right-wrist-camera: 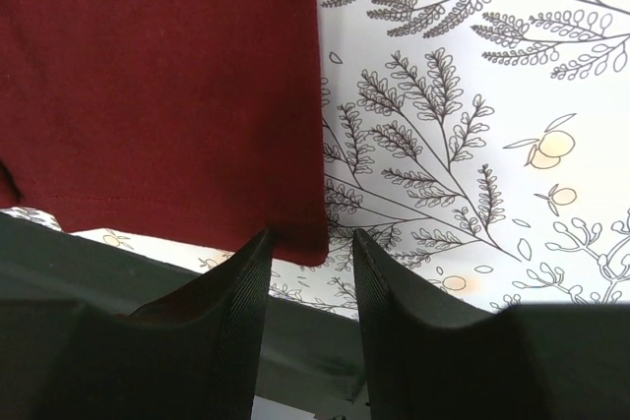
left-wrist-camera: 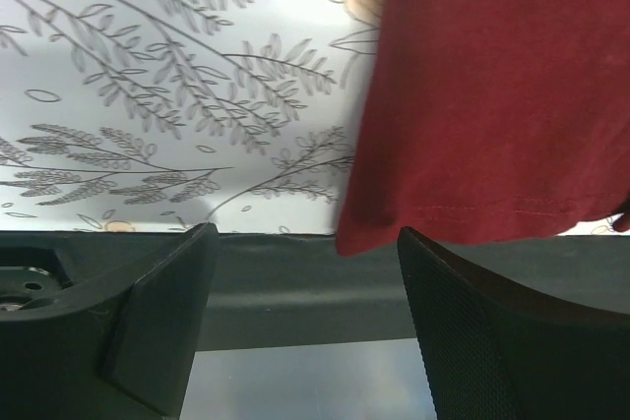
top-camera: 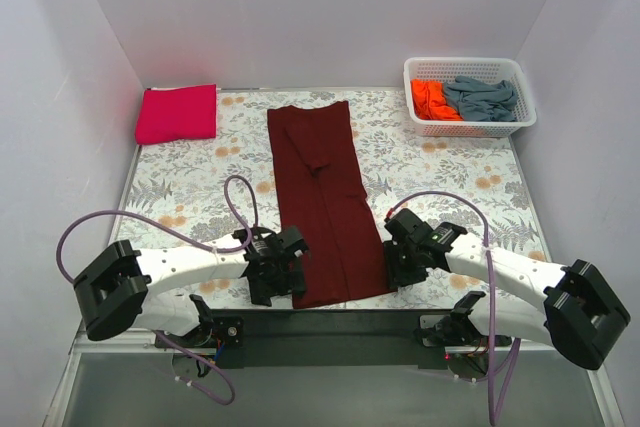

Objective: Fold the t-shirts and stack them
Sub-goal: Fold the tshirt

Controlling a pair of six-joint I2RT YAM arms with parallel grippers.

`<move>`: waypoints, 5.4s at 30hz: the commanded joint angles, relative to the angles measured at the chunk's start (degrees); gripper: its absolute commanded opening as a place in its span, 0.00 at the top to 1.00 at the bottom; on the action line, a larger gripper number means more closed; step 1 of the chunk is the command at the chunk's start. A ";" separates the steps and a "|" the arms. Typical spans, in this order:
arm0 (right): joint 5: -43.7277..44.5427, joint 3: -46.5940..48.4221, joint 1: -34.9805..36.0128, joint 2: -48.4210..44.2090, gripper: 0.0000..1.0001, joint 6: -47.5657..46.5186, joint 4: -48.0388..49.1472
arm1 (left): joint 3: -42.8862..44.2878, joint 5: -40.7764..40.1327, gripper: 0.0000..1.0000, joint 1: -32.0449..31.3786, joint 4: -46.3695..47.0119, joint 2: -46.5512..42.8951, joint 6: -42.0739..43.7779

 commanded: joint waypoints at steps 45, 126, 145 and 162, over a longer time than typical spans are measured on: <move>-7.01 2.92 5.22 4.77 0.99 -2.70 -4.61 | 4.41 8.77 1.00 -8.58 -1.31 5.88 -4.86; -15.20 46.50 -11.39 44.03 0.75 -21.17 25.44 | 10.22 -4.06 0.82 24.46 28.56 13.33 21.42; -22.47 60.33 -20.62 53.39 0.71 -19.94 27.28 | 2.98 -6.25 0.66 24.46 28.13 5.35 20.27; -39.01 47.39 -24.66 57.23 0.70 -10.36 48.46 | 13.46 4.80 0.81 40.71 49.29 20.78 20.19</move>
